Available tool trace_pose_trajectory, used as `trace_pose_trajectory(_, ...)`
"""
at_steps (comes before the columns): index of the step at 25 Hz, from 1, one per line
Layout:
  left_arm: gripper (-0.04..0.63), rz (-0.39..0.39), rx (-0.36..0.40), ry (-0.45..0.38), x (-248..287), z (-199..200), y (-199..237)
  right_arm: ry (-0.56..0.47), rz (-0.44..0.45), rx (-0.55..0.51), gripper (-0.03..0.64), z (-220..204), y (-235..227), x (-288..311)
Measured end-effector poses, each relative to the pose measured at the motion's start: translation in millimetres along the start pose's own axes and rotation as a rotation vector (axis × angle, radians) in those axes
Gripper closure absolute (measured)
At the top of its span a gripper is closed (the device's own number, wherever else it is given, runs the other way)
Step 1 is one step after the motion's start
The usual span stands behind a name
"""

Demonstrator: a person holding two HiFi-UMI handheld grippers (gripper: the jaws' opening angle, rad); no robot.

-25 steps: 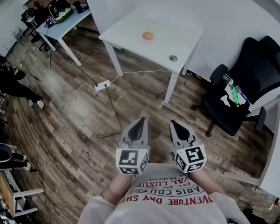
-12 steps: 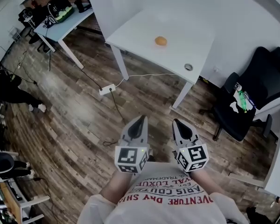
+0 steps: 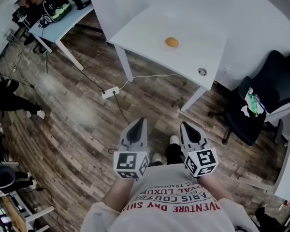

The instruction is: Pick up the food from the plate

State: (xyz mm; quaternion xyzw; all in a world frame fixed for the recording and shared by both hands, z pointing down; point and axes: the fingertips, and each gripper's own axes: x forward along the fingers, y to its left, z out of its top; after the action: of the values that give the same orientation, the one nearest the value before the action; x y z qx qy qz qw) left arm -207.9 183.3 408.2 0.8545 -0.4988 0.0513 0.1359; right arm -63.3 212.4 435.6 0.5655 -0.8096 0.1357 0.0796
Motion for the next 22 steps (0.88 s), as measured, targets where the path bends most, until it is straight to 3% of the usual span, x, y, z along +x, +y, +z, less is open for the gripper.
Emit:
trace_pose_trajectory(7, 0.588, 0.025, -0.007, 0.034, 40.4, -7.4, 20.4, 0.001, 0.03, 0.006, 0.606, 7.7, -20.3, 53.7)
trace_pose_trajectory(12, 0.588, 0.025, 0.018, 0.033, 86.9, 10.4, 35.3, -0.011, 0.055, 0.012, 0.606, 27.2, -43.8, 109.5)
trace_pose_trajectory(22, 0.588, 0.006, 0.049, 0.042, 240.9, 60.0, 54.4, -0.001, 0.08, 0.008, 0.606, 82.3, -137.5, 224.0)
